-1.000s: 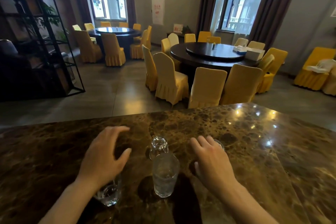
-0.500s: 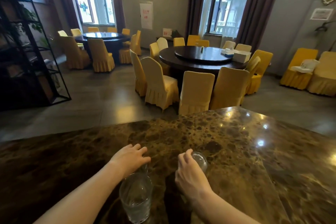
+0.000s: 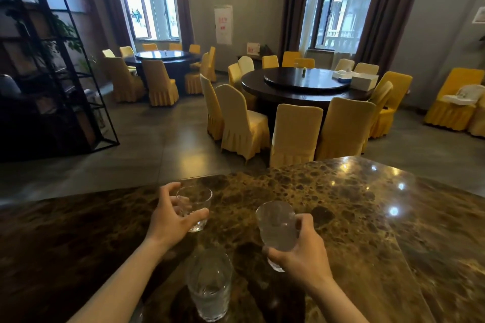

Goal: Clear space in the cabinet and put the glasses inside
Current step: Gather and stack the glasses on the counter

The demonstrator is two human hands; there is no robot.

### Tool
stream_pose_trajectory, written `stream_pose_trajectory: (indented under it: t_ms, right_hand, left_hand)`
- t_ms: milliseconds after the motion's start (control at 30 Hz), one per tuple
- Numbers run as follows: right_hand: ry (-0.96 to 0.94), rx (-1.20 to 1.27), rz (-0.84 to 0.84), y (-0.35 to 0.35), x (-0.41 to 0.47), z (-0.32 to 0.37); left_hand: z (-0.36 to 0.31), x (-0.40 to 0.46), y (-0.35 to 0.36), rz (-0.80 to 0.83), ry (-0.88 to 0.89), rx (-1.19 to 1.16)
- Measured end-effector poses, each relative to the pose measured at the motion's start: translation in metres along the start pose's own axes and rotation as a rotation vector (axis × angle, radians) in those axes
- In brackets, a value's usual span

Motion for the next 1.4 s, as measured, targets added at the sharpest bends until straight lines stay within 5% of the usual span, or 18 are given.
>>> stream_pose_trajectory:
  t_ms: [133, 633, 800, 1000, 1133, 1267, 1400]
  right_hand:
    - [0.016, 0.204, 0.039, 0.016, -0.005, -0.017]
    - [0.09, 0.15, 0.038, 0.019, -0.016, -0.04]
    - [0.177, 0.117, 0.176, -0.009, -0.022, -0.016]
    - [-0.29, -0.176, -0.071, -0.053, -0.007, 0.099]
    - [-0.488, -0.29, 0.185, 0.031, 0.016, 0.162]
    - [-0.478, -0.554, 0.498, 0.13, 0.036, 0.163]
    - [-0.478, -0.754, 0.578, 0.174, 0.047, 0.15]
  left_hand:
    - [0.012, -0.008, 0.013, 0.055, -0.008, 0.103]
    - [0.042, -0.012, 0.026, 0.1, -0.049, 0.412]
    - [0.033, -0.017, 0.028, 0.177, -0.063, 0.435]
    - [0.009, -0.055, -0.04, 0.098, 0.027, 0.455]
    - [0.015, -0.09, -0.088, 0.224, -0.037, 0.552]
    - [0.022, -0.115, -0.099, 0.366, -0.057, 0.741]
    - [0.031, -0.127, -0.106, 0.413, -0.07, 0.808]
Point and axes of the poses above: each hand's wrist, its own x-axis towards the middle knuckle, its own y-axis out of the palm, z = x × y, the point moved 7 cm from there along x, towards the middle knuckle, and after that the axes turned 3 degrees about -x, right-handed, at the moved point
